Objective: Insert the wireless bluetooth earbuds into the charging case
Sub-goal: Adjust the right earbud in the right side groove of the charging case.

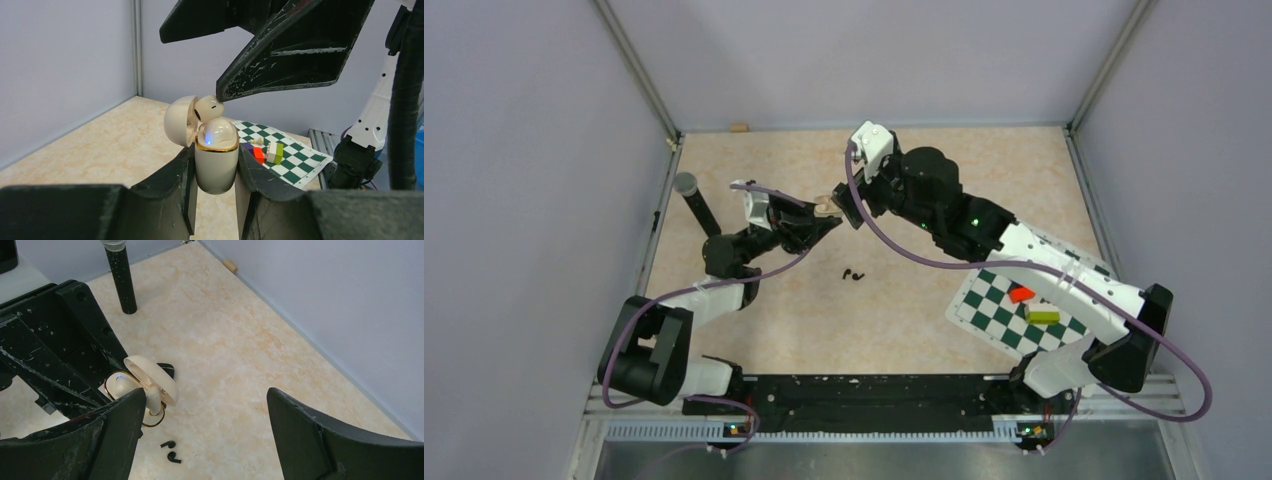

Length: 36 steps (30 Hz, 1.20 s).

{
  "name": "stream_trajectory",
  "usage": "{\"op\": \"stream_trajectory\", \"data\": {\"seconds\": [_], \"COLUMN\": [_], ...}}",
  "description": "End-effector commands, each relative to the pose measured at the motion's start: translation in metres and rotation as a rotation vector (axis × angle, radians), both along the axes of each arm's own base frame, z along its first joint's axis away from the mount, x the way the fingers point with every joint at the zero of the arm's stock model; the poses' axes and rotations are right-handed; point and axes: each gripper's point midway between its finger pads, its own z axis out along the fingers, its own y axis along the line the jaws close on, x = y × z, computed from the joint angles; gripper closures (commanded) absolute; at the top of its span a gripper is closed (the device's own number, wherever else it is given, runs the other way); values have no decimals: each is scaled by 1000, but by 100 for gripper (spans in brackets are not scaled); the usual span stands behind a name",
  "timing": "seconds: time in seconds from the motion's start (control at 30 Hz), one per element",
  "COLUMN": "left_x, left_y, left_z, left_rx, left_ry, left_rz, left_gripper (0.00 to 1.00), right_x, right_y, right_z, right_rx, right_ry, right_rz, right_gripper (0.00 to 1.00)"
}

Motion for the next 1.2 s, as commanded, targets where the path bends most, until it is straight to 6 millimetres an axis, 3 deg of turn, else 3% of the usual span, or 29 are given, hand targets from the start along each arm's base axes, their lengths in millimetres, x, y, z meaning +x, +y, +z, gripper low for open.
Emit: {"op": "stream_trajectory", "data": {"seconds": [0.0, 0.2, 0.37, 0.5, 0.63, 0.93, 1.03, 1.17], "left_x": [-11, -19, -23, -28, -35, -48, -52, -57], "left_y": [1, -6, -7, -9, -10, -14, -14, -15], "left_z": [17, 10, 10, 9, 9, 9, 10, 10], "left_rx": [-15, 27, 35, 57, 77, 92, 92, 98], "left_ry": [-110, -105, -101, -104, -106, -124, -132, -140], "left_rz": [-12, -76, -100, -134, -169, -230, -241, -256], "left_gripper": [100, 100, 100, 100, 100, 100, 100, 100], "right_x": [3, -7, -15, -15, -29, -43, -38, -33], "right_y": [0, -6, -15, -25, -31, -26, -26, -32], "right_z": [23, 43, 42, 35, 27, -3, -4, 11], "right_rx": [54, 11, -31, -68, -108, -177, -173, -118], "right_ry": [-37, -88, -121, -128, -121, -14, 43, 103], "right_rz": [-23, 33, 71, 90, 191, 363, 389, 430], "right_gripper": [10, 10, 6, 2, 1, 1, 1, 1]}}
